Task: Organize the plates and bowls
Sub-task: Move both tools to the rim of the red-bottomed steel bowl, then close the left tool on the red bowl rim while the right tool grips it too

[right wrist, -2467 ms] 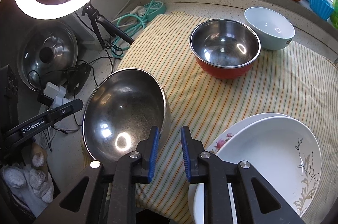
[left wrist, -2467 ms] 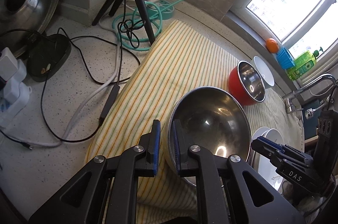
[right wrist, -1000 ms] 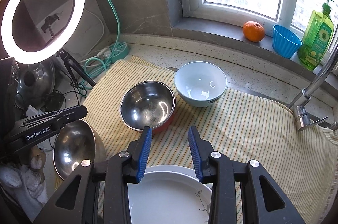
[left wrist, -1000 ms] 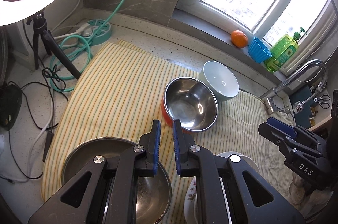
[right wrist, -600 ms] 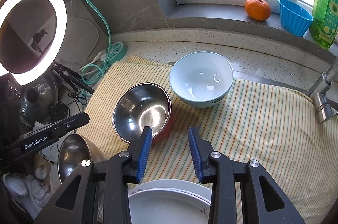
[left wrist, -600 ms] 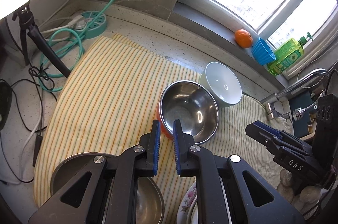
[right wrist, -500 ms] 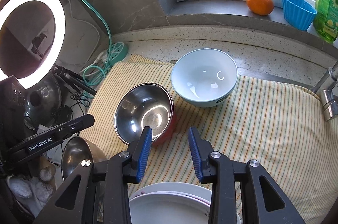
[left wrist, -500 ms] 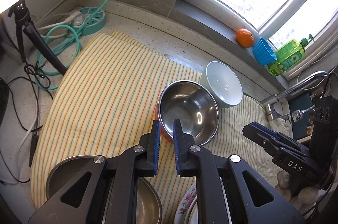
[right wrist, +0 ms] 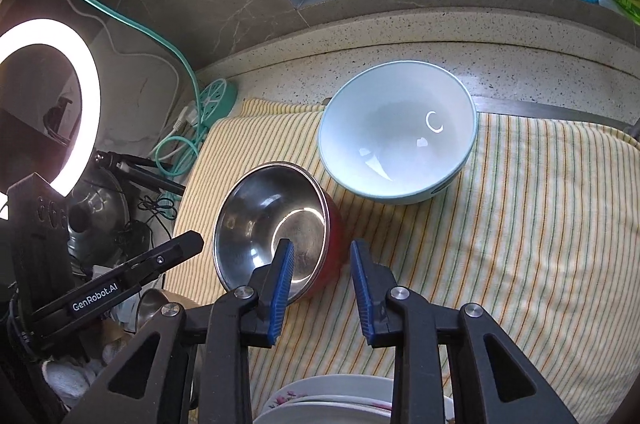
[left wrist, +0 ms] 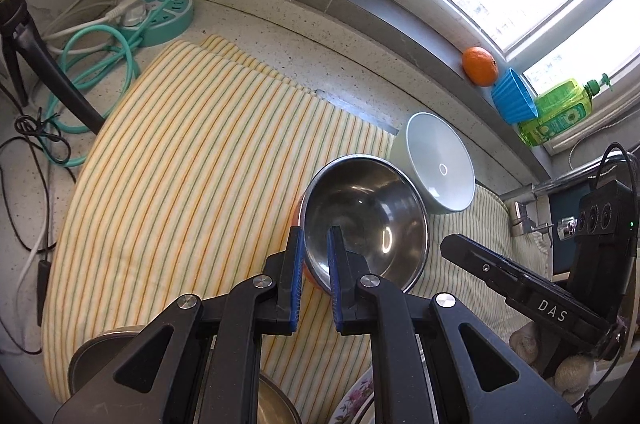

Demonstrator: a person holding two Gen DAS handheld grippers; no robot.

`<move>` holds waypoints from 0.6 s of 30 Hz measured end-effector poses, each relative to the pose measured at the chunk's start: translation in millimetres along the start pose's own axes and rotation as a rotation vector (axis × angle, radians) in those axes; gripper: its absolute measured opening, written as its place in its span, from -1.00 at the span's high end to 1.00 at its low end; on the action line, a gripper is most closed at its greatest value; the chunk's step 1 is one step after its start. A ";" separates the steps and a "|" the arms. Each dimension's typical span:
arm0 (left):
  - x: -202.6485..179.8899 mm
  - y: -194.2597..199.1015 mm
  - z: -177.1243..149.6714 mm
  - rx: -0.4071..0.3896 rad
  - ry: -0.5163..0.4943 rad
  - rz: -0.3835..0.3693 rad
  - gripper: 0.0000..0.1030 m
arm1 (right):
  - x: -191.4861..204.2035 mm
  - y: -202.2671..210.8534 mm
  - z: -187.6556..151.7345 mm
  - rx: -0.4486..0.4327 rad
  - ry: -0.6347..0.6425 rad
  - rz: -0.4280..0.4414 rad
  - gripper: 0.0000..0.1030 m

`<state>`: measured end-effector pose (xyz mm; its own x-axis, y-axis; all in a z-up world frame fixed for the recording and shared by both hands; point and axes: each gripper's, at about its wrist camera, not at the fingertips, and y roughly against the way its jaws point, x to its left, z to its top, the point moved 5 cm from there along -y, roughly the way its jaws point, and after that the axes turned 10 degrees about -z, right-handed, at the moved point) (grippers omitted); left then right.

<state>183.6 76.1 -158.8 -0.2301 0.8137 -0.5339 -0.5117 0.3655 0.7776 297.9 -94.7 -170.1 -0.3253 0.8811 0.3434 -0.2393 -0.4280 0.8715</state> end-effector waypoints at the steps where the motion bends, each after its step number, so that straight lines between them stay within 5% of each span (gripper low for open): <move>1: 0.9 -0.8 1.0 0.003 0.005 -0.004 0.80 | -0.2 -2.1 1.0 0.008 -0.009 0.009 0.49; 18: 6.0 -13.3 10.6 0.027 0.040 -0.013 0.80 | 3.5 -32.5 5.6 0.058 -0.029 0.028 0.67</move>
<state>197.7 80.9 -168.8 -0.2570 0.7901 -0.5566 -0.4925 0.3884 0.7788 309.7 -76.6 -195.3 -0.3043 0.8748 0.3770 -0.1773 -0.4409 0.8799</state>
